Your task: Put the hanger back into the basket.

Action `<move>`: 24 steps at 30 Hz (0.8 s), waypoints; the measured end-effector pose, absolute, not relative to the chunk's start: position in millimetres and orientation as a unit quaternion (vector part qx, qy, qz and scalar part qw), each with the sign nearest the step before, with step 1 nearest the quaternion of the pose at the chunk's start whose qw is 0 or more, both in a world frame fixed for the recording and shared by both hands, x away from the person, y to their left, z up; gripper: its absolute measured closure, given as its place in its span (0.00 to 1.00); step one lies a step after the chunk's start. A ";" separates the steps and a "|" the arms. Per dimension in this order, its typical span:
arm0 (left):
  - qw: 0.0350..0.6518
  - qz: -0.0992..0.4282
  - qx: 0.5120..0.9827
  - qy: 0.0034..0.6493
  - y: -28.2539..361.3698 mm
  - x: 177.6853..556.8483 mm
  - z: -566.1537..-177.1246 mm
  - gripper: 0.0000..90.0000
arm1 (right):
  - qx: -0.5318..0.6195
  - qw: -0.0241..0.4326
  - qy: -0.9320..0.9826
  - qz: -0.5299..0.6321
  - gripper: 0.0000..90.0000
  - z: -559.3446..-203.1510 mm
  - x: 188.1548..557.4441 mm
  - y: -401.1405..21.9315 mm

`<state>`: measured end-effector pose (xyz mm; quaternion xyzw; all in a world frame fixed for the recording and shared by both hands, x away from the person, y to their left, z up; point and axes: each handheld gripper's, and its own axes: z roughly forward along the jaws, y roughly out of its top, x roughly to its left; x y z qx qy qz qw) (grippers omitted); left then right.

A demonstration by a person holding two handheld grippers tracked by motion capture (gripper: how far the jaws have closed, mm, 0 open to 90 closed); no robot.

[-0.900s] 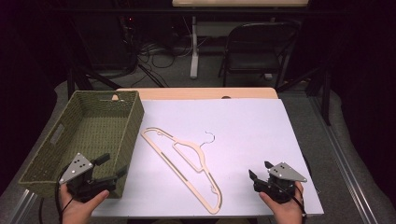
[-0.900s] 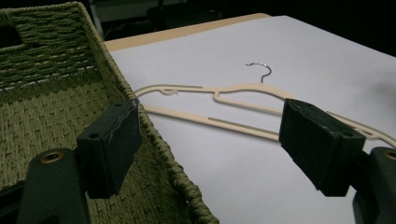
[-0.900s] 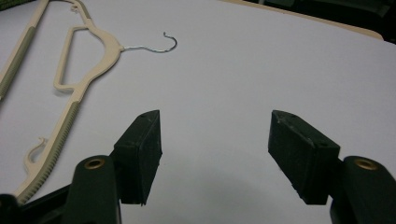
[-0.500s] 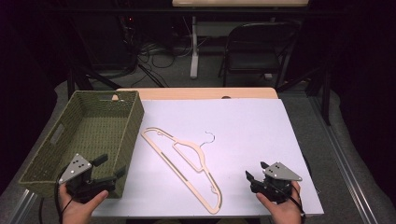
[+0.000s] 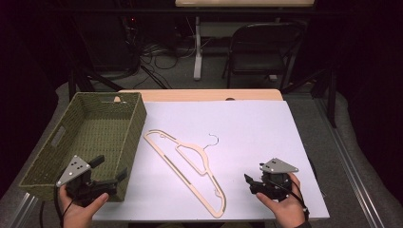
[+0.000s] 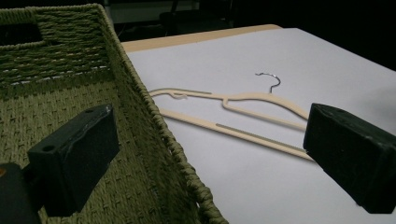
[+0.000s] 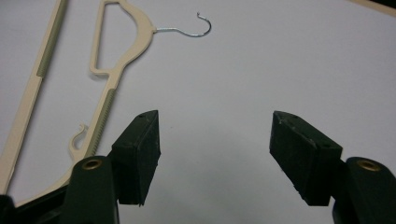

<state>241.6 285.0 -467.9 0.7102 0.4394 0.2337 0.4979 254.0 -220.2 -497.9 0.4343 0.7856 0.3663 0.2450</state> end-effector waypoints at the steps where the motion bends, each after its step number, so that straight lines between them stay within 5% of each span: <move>1: 0.493 0.239 0.714 0.435 284.6 241.0 -468.1 0.04 | 0.436 0.236 0.790 0.361 0.37 -496.8 254.8 -219.2; 24: 0.483 0.241 0.736 0.407 272.4 236.4 -465.8 0.11 | 0.410 0.158 0.854 0.279 0.44 -497.8 289.5 -181.9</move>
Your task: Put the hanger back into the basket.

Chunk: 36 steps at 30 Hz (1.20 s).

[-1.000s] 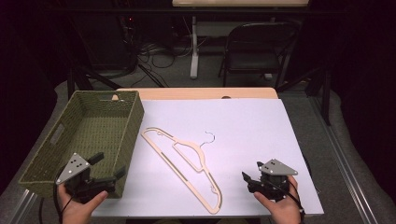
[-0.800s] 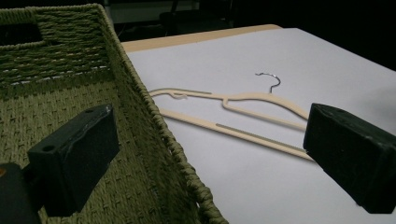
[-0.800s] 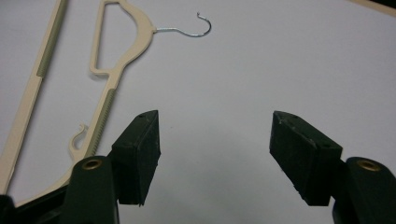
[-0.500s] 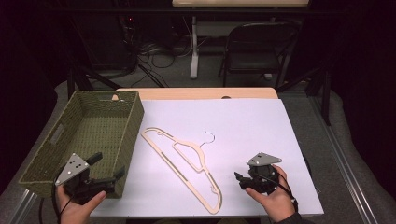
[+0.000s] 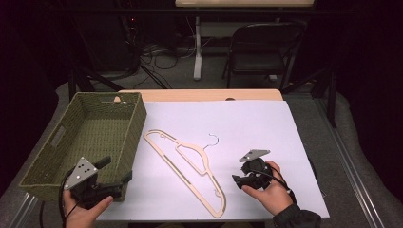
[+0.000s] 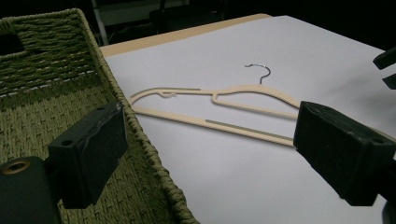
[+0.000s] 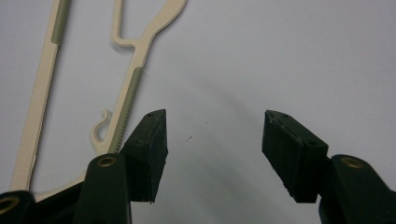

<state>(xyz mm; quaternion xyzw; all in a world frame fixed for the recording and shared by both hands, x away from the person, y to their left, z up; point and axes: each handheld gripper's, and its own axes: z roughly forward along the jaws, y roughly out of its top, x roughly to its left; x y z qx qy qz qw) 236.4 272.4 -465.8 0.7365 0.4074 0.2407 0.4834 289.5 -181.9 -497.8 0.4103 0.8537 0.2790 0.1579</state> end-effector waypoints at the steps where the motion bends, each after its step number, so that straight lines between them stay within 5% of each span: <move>1: 0.483 0.239 0.737 0.407 272.6 236.3 -465.6 0.12 | 0.409 0.160 0.851 0.286 0.44 -499.0 291.3 -180.2; 18: 0.481 0.241 0.737 0.408 274.3 235.5 -464.6 0.16 | 0.402 0.105 0.884 0.215 0.53 -486.3 319.5 -158.9; 36: 0.481 0.239 0.738 0.409 274.3 235.9 -465.6 0.16 | 0.392 0.068 0.891 0.219 0.63 -513.1 333.2 -110.2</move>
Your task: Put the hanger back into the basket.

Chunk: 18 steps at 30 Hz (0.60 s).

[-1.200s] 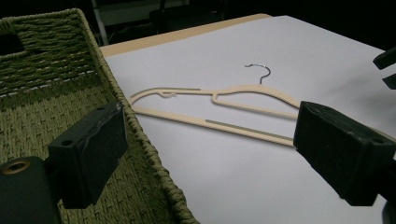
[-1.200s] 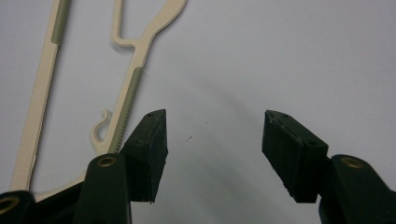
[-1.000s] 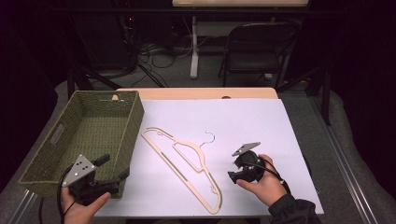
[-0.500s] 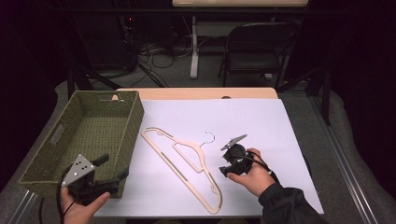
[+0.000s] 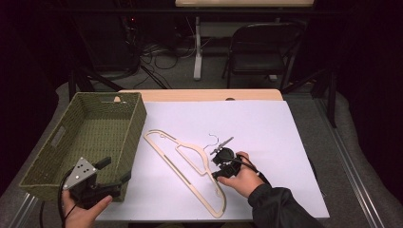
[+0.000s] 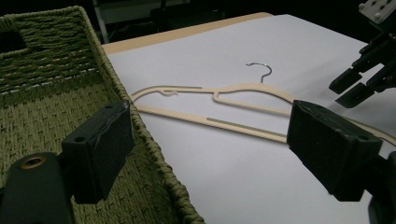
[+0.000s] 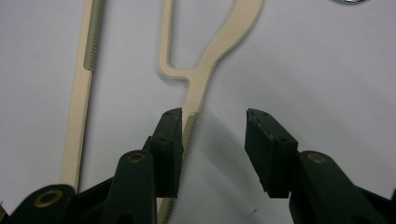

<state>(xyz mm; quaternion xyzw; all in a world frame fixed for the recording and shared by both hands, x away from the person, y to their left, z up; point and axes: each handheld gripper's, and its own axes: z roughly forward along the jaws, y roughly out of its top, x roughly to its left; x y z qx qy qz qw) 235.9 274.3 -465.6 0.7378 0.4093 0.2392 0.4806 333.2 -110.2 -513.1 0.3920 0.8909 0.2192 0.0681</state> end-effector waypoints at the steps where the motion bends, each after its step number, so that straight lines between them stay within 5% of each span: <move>1: 0.480 0.240 0.738 0.409 274.1 235.7 -465.3 0.16 | 0.390 0.060 0.894 0.210 0.64 -512.6 333.5 -108.9; 18: 0.486 0.240 0.734 0.409 274.0 235.5 -464.9 0.17 | 0.379 0.040 0.910 0.161 0.73 -525.3 333.5 -87.1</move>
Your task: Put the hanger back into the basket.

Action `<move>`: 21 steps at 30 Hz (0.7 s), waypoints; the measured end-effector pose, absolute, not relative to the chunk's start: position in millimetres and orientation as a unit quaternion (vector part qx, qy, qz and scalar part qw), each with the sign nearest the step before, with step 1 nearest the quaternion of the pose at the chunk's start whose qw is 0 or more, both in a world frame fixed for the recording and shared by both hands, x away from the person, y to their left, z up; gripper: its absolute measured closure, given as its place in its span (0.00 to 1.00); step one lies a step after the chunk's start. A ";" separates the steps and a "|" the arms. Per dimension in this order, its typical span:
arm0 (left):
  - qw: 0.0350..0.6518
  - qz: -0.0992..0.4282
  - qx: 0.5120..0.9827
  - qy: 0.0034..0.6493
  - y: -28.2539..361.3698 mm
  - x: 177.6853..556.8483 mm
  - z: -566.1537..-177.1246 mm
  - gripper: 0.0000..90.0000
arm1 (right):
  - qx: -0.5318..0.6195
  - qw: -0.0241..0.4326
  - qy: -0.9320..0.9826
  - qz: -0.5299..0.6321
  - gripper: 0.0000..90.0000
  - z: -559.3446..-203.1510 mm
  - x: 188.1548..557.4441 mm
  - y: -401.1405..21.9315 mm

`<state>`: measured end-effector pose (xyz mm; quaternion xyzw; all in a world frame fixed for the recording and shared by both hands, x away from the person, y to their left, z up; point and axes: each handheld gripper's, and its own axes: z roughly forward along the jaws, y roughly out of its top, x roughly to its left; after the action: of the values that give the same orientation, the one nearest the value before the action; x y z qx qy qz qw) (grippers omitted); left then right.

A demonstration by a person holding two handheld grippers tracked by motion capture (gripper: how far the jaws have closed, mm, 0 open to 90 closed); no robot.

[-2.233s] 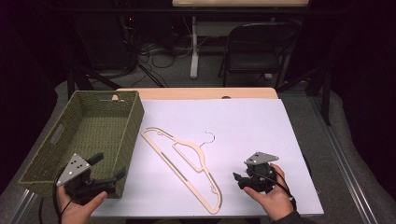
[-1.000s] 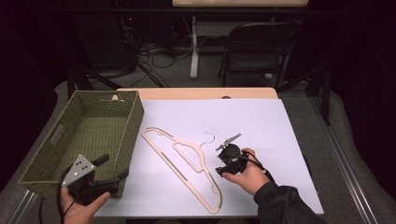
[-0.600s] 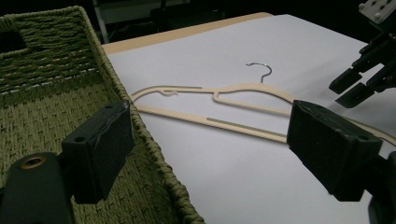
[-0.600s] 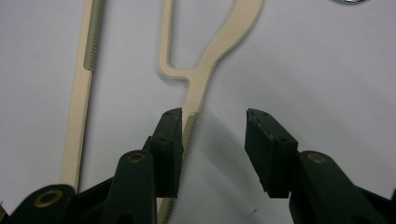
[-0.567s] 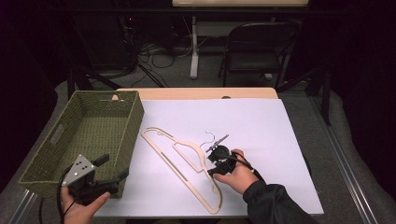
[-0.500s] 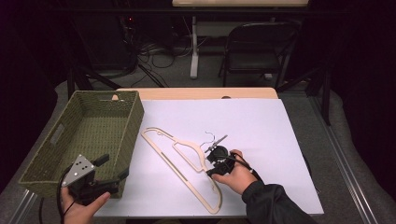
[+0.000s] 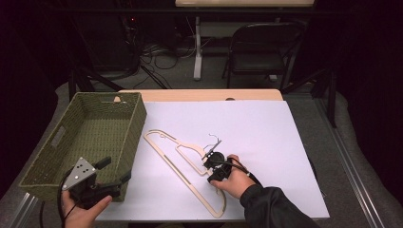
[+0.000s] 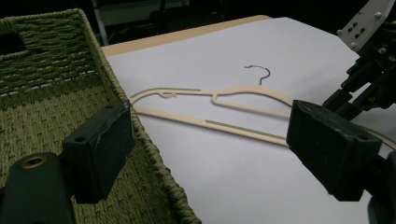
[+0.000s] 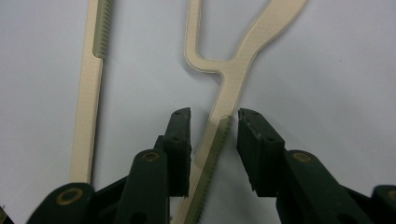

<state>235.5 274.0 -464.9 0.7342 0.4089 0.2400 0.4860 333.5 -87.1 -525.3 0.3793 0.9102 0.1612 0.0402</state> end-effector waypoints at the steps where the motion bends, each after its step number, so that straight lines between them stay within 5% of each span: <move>1: 0.486 0.240 0.734 0.408 273.9 235.5 -464.9 0.17 | 0.379 0.046 0.909 0.167 0.74 -526.5 333.0 -86.5; 21: 0.487 0.239 0.737 0.404 273.0 235.0 -464.2 0.17 | 0.384 0.038 0.912 0.140 0.81 -529.2 335.4 -82.7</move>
<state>235.0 273.0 -464.2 0.7365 0.4042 0.2393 0.4867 335.4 -82.7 -529.2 0.3837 0.9120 0.1399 0.0378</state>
